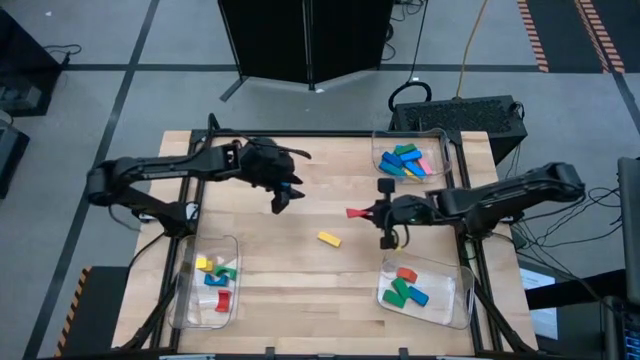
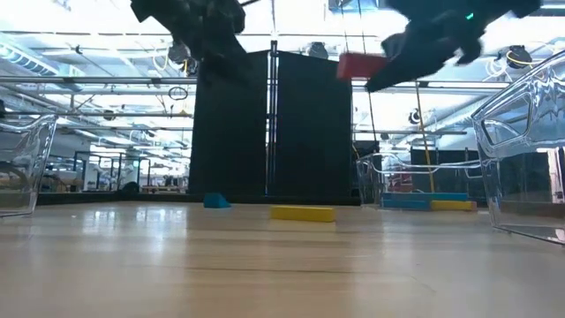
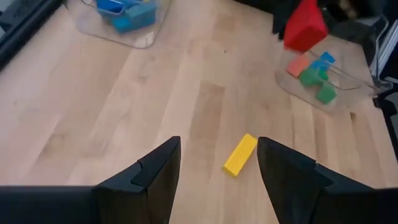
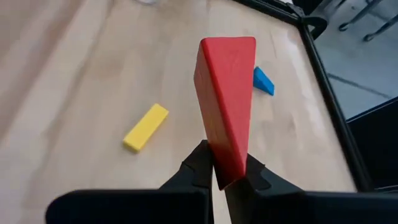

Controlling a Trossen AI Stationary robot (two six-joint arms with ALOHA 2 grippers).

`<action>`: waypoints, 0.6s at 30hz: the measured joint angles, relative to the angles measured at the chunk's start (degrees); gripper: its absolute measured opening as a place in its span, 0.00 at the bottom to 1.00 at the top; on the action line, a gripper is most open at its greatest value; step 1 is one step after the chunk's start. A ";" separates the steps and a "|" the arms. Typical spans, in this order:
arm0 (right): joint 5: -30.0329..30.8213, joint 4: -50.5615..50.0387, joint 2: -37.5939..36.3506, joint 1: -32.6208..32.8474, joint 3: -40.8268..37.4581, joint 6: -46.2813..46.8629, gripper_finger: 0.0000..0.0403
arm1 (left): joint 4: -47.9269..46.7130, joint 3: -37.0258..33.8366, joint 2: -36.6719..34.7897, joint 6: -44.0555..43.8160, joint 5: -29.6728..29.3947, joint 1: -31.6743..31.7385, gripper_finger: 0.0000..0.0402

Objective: Sort blocks by size
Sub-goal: Put the red triangle block into the bottom right transparent bin

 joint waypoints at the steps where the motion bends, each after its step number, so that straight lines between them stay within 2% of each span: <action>1: 0.02 -1.57 -1.27 0.70 0.00 1.31 0.03 | -0.33 0.00 -0.51 0.13 -0.47 -0.24 0.53; 9: -0.28 -15.23 -11.82 6.14 -0.02 13.26 0.03 | 0.05 0.00 -1.13 1.66 -1.39 -2.33 0.53; 12: -0.79 -18.11 -14.92 8.73 0.00 19.29 0.03 | 0.01 0.00 -0.67 2.82 -3.80 -3.21 0.53; 18: -6.65 -20.55 -17.69 15.03 0.00 32.15 0.03 | 0.01 -0.02 -0.68 4.25 -7.15 -4.06 0.53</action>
